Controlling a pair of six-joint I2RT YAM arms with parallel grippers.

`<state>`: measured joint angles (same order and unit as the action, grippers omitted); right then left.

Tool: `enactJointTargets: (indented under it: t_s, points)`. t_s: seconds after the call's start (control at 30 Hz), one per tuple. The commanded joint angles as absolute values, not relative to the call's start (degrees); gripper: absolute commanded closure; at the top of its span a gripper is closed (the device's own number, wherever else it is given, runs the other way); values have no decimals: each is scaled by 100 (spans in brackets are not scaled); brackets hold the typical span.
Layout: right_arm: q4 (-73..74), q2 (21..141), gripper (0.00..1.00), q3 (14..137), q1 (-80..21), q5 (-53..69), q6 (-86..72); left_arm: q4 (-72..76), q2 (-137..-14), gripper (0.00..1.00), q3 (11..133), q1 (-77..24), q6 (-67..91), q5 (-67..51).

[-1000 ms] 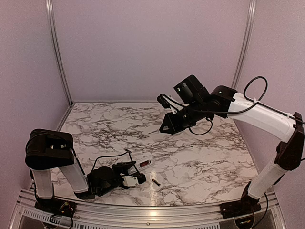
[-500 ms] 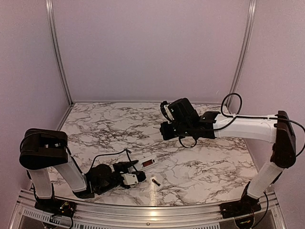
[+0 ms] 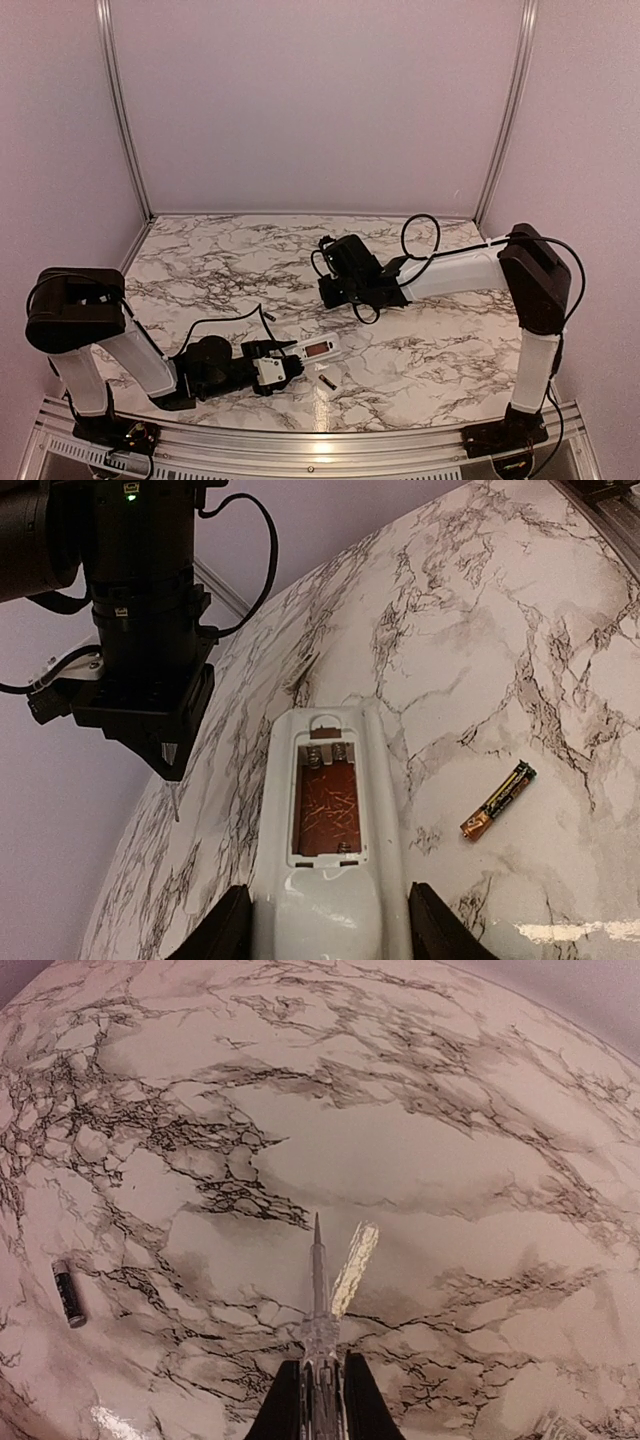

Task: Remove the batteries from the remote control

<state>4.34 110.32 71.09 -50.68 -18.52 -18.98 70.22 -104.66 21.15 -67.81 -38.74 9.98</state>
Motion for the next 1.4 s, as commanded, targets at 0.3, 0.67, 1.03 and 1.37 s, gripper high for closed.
enactJointTargets:
  t_s: [0.3,0.67,1.03,1.37]
  points:
    - [191,11470,100,7047,-4896,-1759,-2044,6781,-10231,100,2138,-6636,-3499,467]
    - [266,11295,84,6631,-4896,-1670,-2225,6734,-10261,100,2186,-6579,-3384,404]
    - [314,11102,71,6540,-4886,-1566,-2248,6532,-10253,100,2253,-6442,-3272,204]
    - [553,10259,61,6438,-4895,-1684,-2175,5977,-10368,100,2438,-5959,-3112,-545]
